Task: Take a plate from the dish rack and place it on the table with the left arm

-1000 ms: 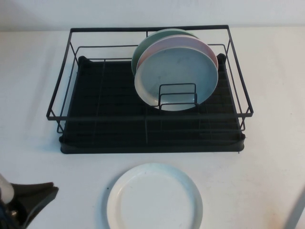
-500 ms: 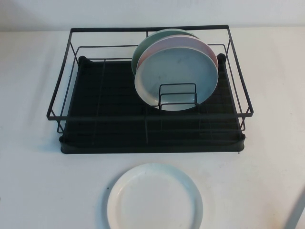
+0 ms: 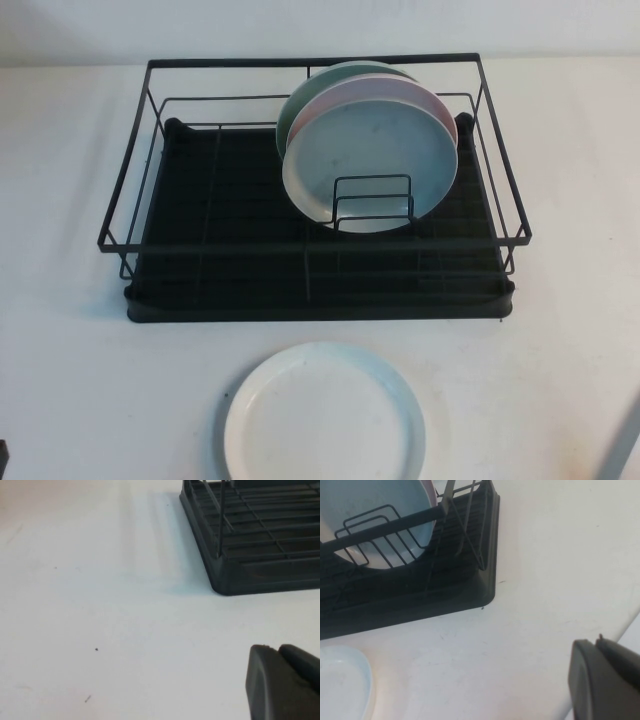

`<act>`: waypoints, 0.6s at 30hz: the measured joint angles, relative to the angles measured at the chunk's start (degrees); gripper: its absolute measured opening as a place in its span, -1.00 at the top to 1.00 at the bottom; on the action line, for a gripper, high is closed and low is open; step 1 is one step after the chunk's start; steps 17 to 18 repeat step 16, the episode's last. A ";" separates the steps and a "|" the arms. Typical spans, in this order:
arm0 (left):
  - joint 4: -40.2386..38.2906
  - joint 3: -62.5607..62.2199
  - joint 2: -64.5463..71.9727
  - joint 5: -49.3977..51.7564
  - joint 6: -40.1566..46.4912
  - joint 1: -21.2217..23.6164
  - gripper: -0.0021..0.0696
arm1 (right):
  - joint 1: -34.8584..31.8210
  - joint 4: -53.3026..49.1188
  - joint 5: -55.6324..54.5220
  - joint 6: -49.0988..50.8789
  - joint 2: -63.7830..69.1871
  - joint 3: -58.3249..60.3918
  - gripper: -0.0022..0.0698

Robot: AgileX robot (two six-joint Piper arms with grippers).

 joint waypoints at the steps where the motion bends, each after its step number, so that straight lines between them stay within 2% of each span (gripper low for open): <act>1: -0.11 0.00 0.00 0.11 0.94 0.14 0.95 | 0.00 0.12 0.00 0.00 0.00 0.00 0.99; 18: -0.25 0.00 0.00 0.11 2.71 0.16 0.95 | 0.00 0.46 0.00 0.00 0.00 0.00 0.99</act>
